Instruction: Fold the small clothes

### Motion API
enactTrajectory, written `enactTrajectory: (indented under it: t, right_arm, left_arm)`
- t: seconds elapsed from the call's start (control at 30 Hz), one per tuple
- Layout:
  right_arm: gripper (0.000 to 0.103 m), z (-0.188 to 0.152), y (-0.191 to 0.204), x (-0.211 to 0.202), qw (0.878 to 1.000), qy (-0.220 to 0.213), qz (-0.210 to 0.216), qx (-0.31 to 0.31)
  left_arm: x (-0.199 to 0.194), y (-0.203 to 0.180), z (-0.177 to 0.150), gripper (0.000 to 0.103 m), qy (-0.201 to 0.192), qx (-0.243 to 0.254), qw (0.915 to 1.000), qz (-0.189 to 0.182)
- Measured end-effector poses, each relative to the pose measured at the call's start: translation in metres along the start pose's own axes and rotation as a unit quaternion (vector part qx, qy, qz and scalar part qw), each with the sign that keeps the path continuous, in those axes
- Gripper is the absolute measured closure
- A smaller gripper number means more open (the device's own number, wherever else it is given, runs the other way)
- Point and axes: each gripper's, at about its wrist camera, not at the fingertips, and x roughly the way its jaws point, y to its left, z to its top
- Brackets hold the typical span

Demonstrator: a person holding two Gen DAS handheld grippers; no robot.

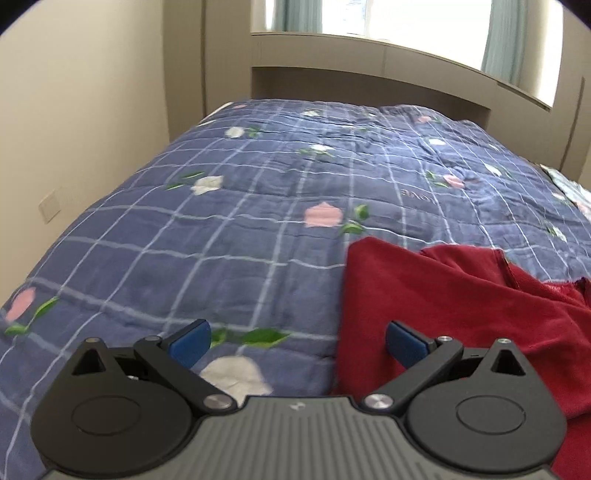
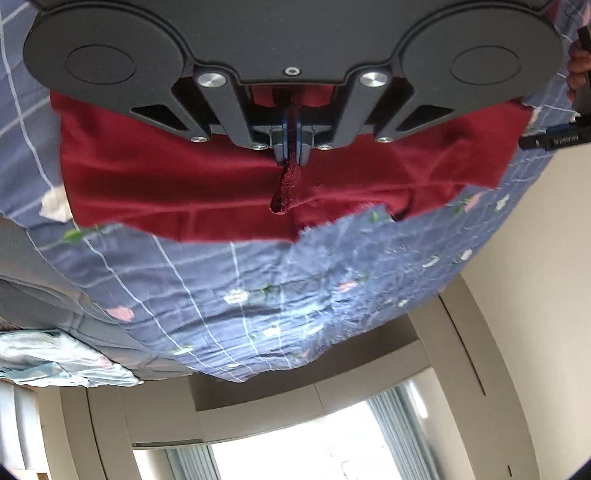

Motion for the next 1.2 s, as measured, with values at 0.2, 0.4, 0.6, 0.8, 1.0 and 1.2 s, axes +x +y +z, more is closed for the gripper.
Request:
enactTrajectory:
  t: [0.2,0.4,0.6,0.8,1.0,1.2]
  right_arm:
    - [0.1,-0.004,-0.015,-0.003,1.0,-0.008,-0.008,0.026]
    - [0.083,-0.007,-0.012,0.0,1.0,0.0,-0.021,-0.012]
    - [0.026,0.003,0.006,-0.004,0.996,-0.037,-0.032,-0.073]
    - [0.023,0.001,0.006,0.034,0.989,-0.016,-0.107,-0.096]
    - [0.02,-0.004,-0.005,0.029,0.992,-0.025,-0.105,-0.07]
    - [0.009,-0.013,-0.006,-0.007,0.996,-0.039,-0.064,-0.054]
  left_arm:
    - [0.027,-0.013,0.006,0.0,0.012,0.021,0.9996,0.017]
    - [0.036,-0.012,0.005,0.0,0.02,0.015,0.9993,0.029]
    - [0.037,-0.015,0.024,0.0,-0.01,0.001,0.9994,0.034]
    - [0.073,-0.016,0.032,0.0,0.021,-0.014,0.9973,0.069]
    - [0.068,-0.004,0.027,0.0,0.012,-0.024,0.9983,0.052]
    - [0.018,0.019,0.009,0.0,-0.011,-0.036,0.9993,0.009]
